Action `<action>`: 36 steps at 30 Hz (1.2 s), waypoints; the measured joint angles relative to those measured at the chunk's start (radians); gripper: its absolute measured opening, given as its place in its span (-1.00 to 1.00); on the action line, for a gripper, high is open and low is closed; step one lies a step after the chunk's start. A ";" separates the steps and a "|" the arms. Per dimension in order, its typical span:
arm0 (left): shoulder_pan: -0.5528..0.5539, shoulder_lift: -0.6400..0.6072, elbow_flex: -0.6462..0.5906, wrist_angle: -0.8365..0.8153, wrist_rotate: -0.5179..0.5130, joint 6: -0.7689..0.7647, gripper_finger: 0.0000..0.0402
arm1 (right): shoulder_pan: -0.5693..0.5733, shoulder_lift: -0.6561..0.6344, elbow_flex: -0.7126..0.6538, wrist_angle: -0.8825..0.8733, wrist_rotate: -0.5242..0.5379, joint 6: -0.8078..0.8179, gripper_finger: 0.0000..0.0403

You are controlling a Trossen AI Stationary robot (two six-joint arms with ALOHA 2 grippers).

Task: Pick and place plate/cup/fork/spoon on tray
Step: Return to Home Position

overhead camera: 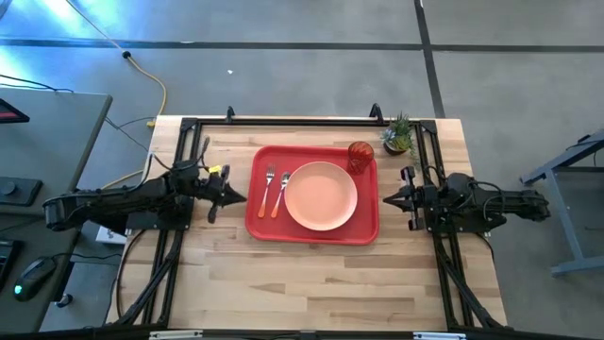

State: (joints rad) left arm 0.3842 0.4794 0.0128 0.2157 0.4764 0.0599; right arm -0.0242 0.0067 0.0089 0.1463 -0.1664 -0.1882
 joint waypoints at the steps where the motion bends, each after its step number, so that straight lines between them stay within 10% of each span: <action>1: -0.009 0.000 0.000 -0.014 0.035 -0.002 -1.00 | 0.000 0.000 0.000 0.000 -0.001 0.004 -1.00; 7: -0.065 0.000 -0.001 -0.110 0.123 -0.010 -1.00 | 0.001 0.000 0.000 0.011 -0.027 0.007 -1.00; 25: -0.009 -0.061 0.000 0.465 -0.026 -0.084 -1.00 | -0.002 0.000 -0.001 0.172 0.045 0.023 -1.00; 36: 0.094 -0.164 0.000 0.202 0.030 -0.080 -1.00 | -0.002 0.000 -0.001 0.164 0.053 0.031 -1.00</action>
State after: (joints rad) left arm 0.4777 0.3149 0.0132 0.4179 0.5067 -0.0201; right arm -0.0261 0.0063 0.0082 0.3107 -0.1135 -0.1570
